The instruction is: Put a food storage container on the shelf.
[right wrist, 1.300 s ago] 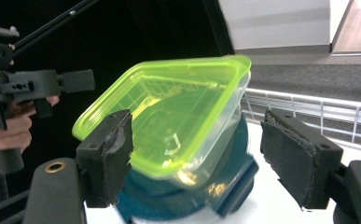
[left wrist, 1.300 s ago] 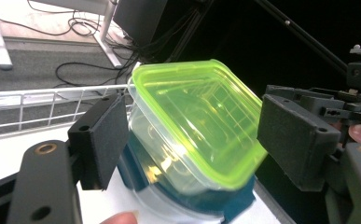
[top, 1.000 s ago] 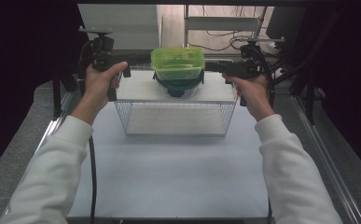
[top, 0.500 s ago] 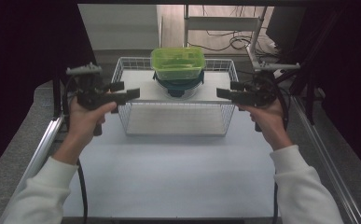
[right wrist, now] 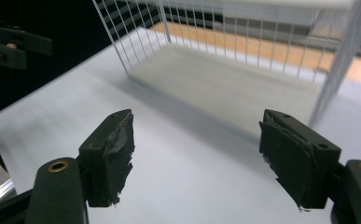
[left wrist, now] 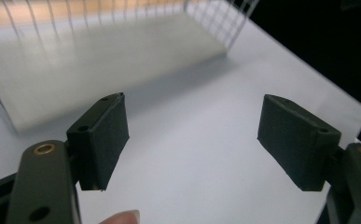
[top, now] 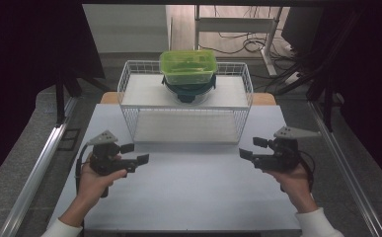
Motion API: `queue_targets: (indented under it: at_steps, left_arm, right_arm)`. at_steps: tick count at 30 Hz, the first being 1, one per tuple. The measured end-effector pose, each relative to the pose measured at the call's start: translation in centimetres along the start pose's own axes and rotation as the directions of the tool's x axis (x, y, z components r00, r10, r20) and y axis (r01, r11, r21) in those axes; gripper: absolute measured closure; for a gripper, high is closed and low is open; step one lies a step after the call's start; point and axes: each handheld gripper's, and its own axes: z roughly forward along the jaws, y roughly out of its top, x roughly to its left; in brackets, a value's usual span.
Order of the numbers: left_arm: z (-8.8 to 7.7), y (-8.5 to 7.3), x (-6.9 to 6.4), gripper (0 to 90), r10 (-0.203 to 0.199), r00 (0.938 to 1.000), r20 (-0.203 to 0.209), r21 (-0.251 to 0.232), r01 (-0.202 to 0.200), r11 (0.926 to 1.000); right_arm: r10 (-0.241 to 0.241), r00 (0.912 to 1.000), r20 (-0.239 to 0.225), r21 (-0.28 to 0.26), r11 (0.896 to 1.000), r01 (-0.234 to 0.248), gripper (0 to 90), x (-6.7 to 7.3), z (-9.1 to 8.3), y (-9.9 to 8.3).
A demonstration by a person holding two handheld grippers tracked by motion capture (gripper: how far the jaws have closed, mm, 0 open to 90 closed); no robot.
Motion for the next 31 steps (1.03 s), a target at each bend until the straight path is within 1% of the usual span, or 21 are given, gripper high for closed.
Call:
queue_targets:
  at_steps: [2, 4, 5, 6, 8, 10, 11, 12, 14, 16, 18, 20, 22, 24, 26, 28, 31]
  left_arm:
    - [0.5, -1.4, 0.0, 24.1, -0.014, 0.9999, 0.005, 0.022, 0.013, 0.9997]
    - [1.1, -2.6, 0.1, 24.2, -0.015, 0.9999, -0.005, 0.047, 0.015, 0.9988]
    - [1.3, -3.0, 0.2, 24.3, -0.016, 0.9998, -0.008, 0.054, 0.016, 0.9984]
    - [1.5, -3.4, 0.2, 24.3, -0.02, 0.9998, -0.009, 0.063, 0.021, 0.9978]
    - [1.8, -3.8, 0.3, 24.3, -0.014, 0.9998, -0.011, 0.079, 0.014, 0.9967]
    - [2.0, -4.0, 0.2, 24.4, -0.003, 0.9995, -0.03, 0.078, 0.005, 0.997]
    - [2.1, -4.1, 0.2, 24.7, 0.008, 0.9991, -0.043, 0.077, -0.004, 0.9971]
    - [2.1, -4.2, 0.2, 24.8, 0.012, 0.9987, -0.049, 0.077, -0.008, 0.997]
    - [2.3, -4.4, 0.2, 24.8, 0.015, 0.9986, -0.051, 0.083, -0.011, 0.9965]
    - [2.2, -4.4, 0.3, 24.8, 0.012, 0.9985, -0.054, 0.079, -0.008, 0.9968]
    - [2.3, -4.4, 0.4, 24.9, 0.013, 0.9981, -0.06, 0.074, -0.008, 0.9972]
    - [2.3, -4.5, 0.5, 24.9, 0.016, 0.9971, -0.074, 0.072, -0.011, 0.9973]
    - [2.3, -4.6, 0.7, 25.0, 0.015, 0.9957, -0.091, 0.071, -0.009, 0.9974]
    - [2.3, -4.6, 0.9, 25.0, 0.0, 0.9965, -0.083, 0.068, 0.006, 0.9977]
    - [2.3, -4.6, 0.9, 24.9, 0.005, 0.9958, -0.091, 0.069, 0.001, 0.9976]
    - [2.3, -4.6, 0.9, 24.9, 0.006, 0.996, -0.09, 0.067, 0.0, 0.9977]
    - [2.4, -4.7, 1.0, 24.1, 0.011, 0.9949, -0.1, 0.066, -0.004, 0.9978]
  right_arm:
    - [0.019, 0.9998, 0.002, 0.013, 1.0, -0.019, 27.2, -0.1, 0.1, -1.5]
    - [0.017, 0.9998, 0.012, 0.045, 0.999, -0.018, 27.2, -0.1, 0.3, -2.8]
    - [0.012, 0.9998, 0.014, 0.067, 0.998, -0.012, 27.2, -0.1, 0.4, -3.6]
    - [0.013, 0.9998, 0.013, 0.073, 0.997, -0.014, 27.2, -0.1, 0.5, -4.1]
    - [0.019, 0.9998, 0.006, 0.098, 0.995, -0.019, 27.2, -0.3, 0.8, -5.3]
    - [0.023, 0.9997, 0.011, 0.12, 0.992, -0.024, 27.2, -0.4, 1.0, -6.3]
    - [0.03, 0.9994, 0.015, 0.128, 0.991, -0.032, 27.2, -0.5, 1.1, -6.7]
    - [0.051, 0.9986, 0.015, 0.136, 0.989, -0.052, 27.2, -0.5, 1.3, -7.2]
    - [0.061, 0.998, 0.015, 0.149, 0.987, -0.063, 27.2, -0.6, 1.6, -7.7]
    - [0.061, 0.9979, 0.02, 0.158, 0.985, -0.063, 27.2, -0.8, 1.7, -8.0]
    - [0.069, 0.9974, 0.022, 0.146, 0.987, -0.072, 27.2, -0.8, 1.6, -7.9]
    - [0.071, 0.9972, 0.025, 0.136, 0.988, -0.074, 27.2, -0.9, 1.5, -7.8]
    - [0.065, 0.9976, 0.024, 0.141, 0.988, -0.068, 27.2, -1.0, 1.4, -7.9]
    - [0.062, 0.9977, 0.026, 0.142, 0.988, -0.065, 27.2, -1.1, 1.4, -7.9]
    - [0.063, 0.9977, 0.026, 0.145, 0.987, -0.066, 27.1, -1.1, 1.4, -7.9]
    - [0.052, 0.9983, 0.028, 0.145, 0.988, -0.055, 26.5, -1.0, 1.5, -8.0]
    - [0.034, 0.9992, 0.021, 0.145, 0.989, -0.037, 24.0, -1.1, 1.5, -8.0]
